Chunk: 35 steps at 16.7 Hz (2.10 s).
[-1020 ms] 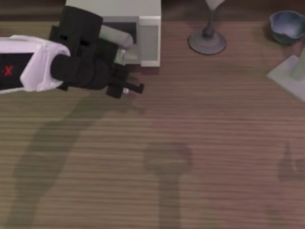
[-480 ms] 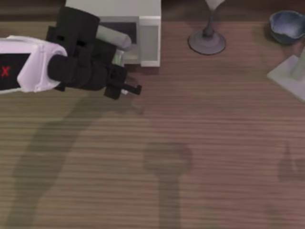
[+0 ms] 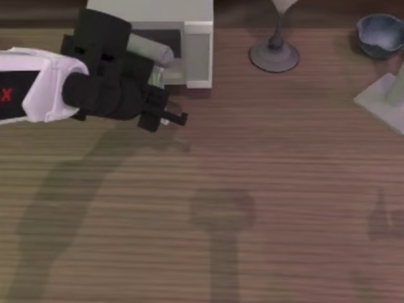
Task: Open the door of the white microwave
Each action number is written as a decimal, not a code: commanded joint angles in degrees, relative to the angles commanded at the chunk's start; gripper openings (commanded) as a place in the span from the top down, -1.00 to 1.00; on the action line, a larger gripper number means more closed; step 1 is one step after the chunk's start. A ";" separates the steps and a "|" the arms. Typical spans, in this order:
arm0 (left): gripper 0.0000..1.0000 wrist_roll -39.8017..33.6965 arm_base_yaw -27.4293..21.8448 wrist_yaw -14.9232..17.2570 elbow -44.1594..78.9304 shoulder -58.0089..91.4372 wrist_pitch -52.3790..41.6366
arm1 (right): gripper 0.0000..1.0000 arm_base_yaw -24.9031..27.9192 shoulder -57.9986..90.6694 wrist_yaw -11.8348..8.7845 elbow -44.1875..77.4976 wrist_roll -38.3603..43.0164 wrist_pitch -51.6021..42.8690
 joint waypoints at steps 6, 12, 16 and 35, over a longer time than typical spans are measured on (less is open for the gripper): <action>1.00 0.00 0.00 0.00 0.00 0.00 0.00 | -1.00 0.00 0.00 0.00 0.00 0.00 0.00; 1.00 0.35 -0.11 0.90 -0.28 -0.09 -0.17 | -1.00 0.00 0.00 0.00 0.00 0.00 0.00; 1.00 3.09 1.16 2.78 -1.09 -1.13 -0.18 | -1.00 0.00 0.00 0.00 0.00 0.00 0.00; 1.00 4.61 1.93 3.84 -1.77 -1.47 -0.41 | -1.00 0.00 0.00 0.00 0.00 0.00 0.00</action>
